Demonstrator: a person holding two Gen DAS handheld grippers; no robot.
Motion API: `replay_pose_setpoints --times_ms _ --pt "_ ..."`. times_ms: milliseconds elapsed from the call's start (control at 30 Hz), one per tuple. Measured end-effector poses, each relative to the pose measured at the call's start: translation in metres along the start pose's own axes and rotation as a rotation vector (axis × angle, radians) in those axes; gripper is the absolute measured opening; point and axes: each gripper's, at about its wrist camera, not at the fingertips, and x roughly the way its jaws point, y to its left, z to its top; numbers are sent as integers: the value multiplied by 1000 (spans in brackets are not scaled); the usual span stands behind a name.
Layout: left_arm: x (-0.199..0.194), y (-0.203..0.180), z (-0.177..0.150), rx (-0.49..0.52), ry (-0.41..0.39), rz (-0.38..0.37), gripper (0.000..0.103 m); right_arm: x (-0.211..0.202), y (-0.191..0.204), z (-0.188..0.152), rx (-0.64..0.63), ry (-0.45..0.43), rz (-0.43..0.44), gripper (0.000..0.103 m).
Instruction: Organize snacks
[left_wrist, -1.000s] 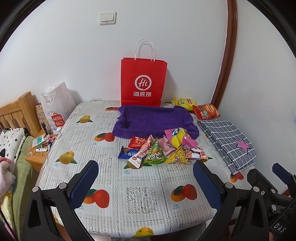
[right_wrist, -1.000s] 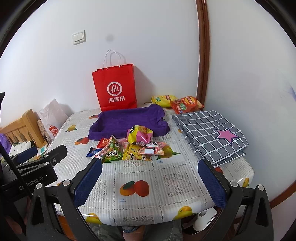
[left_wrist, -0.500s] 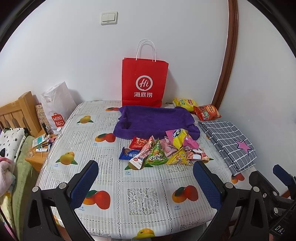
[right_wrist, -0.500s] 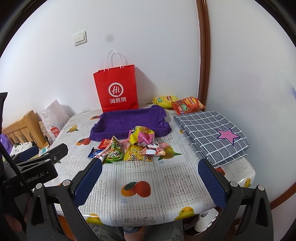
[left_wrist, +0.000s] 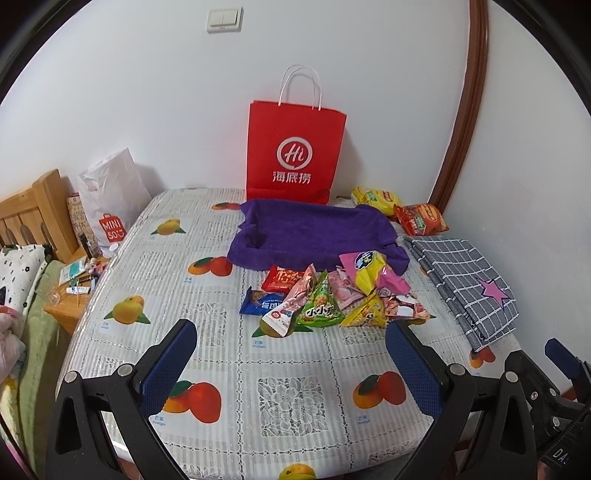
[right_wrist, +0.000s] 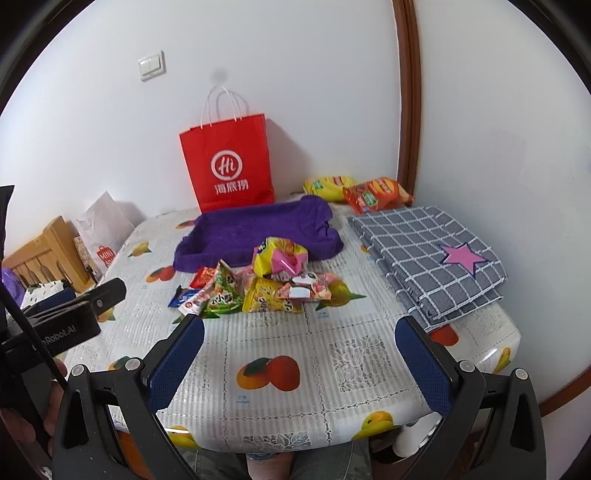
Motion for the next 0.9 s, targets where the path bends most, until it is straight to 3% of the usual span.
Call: replay_pose_setpoints --times_ms 500,900 --pt "50 22 1 -16 52 -3 99 54 0 -4 -9 60 41 102" --pt "110 55 -9 -74 150 23 99 112 -24 12 1 94 -11 102"
